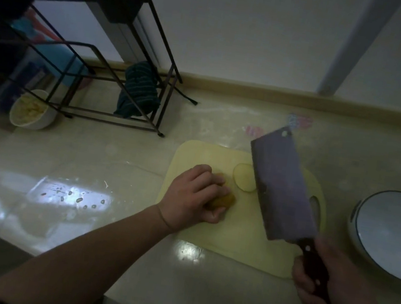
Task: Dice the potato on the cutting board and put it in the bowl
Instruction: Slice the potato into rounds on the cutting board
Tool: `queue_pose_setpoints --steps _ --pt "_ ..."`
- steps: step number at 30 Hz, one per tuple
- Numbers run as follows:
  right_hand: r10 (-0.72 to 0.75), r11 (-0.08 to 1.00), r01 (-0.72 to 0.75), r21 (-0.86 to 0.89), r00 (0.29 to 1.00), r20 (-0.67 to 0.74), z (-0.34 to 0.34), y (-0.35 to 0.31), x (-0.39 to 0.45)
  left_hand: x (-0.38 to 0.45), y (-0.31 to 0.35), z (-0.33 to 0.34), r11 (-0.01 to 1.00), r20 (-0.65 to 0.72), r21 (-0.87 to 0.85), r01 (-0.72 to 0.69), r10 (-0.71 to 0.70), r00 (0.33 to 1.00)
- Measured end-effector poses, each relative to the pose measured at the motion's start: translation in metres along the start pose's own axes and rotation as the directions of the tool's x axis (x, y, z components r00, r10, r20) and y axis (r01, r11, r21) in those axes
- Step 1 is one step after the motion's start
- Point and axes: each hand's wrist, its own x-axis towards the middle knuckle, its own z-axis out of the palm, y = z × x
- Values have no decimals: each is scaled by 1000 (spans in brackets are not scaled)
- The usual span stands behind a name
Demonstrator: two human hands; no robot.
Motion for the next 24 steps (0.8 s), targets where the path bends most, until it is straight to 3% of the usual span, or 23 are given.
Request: queue_pose_setpoints --steps 3,8,17,24 --pt "-209 946 189 -262 977 -49 23 -1 -14 -2 1 -1 1000 0 6 18 -18 1000" --pt "-457 661 350 -663 890 14 46 5 -27 -4 3 2 998 -2 -3 59 -59 998" --pt "-524 540 319 -779 852 -14 57 16 -25 0 1 0 999 10 1 53 -53 999" --pt "-514 521 296 -801 858 -17 61 14 -24 1 -1 -1 1000 16 24 11 -11 1000"
